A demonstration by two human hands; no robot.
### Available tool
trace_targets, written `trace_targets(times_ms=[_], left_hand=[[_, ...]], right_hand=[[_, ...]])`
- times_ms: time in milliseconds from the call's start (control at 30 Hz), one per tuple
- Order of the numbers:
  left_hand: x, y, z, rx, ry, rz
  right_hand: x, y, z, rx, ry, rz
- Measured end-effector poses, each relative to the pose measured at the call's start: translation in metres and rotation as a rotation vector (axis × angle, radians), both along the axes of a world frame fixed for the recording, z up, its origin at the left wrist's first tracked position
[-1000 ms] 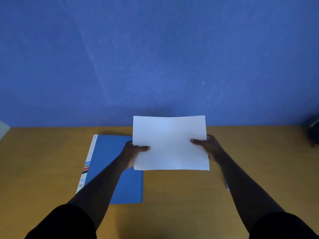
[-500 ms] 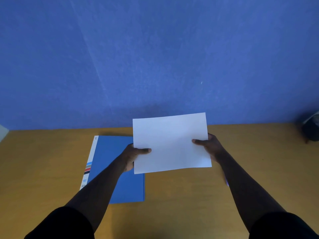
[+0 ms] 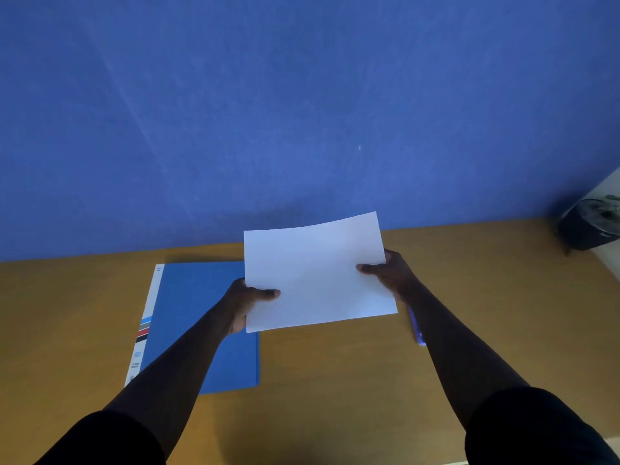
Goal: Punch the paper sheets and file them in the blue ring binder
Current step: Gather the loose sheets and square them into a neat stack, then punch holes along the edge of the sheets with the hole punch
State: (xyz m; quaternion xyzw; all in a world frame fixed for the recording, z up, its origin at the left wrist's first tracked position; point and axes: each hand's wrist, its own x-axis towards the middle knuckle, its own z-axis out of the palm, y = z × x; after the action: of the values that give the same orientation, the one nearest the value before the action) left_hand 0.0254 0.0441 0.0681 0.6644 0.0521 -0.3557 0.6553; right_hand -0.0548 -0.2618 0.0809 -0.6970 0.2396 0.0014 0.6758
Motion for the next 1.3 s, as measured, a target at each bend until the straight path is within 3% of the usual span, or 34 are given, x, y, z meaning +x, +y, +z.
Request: trace_targets(times_ms=[200,333,400,500,600,733,1000,1133,1200,1300], left_hand=[[0.002,-0.017,-0.015,0.084,-0.026,0.105],[0.001,-0.028,-0.020,0.084,-0.023,0.154],[0.001,-0.033,-0.023,0.099,-0.029,0.183],[0.000,-0.041,-0.027,0.102,-0.015,0.199],[-0.002,-0.049,-0.028,0.105,-0.010,0.200],[-0.006,-0.052,-0.029,0.108,-0.002,0.194],[-0.015,-0.042,-0.020,0.097,-0.028,0.236],[-0.014,-0.027,-0.016,0.108,-0.044,0.256],[-0.012,-0.019,-0.014,0.111,-0.055,0.272],[-0.009,-0.008,-0.012,0.107,-0.073,0.306]], right_hand=[[-0.008,-0.028,-0.014,-0.041,0.099,-0.003],[-0.027,-0.055,-0.028,-0.064,0.233,-0.131],[-0.038,-0.071,-0.043,-0.275,0.318,-0.179],[-0.054,-0.084,-0.063,-0.716,0.589,-0.053],[-0.069,-0.080,-0.073,-0.747,0.839,-0.122],[-0.074,-0.078,-0.085,-0.653,0.897,-0.142],[-0.076,-0.059,-0.071,-0.700,0.724,0.094],[-0.073,-0.042,-0.067,-0.617,0.676,0.078],[-0.070,-0.031,-0.068,-0.468,0.592,0.026],[-0.066,-0.007,-0.061,-0.084,0.456,-0.125]])
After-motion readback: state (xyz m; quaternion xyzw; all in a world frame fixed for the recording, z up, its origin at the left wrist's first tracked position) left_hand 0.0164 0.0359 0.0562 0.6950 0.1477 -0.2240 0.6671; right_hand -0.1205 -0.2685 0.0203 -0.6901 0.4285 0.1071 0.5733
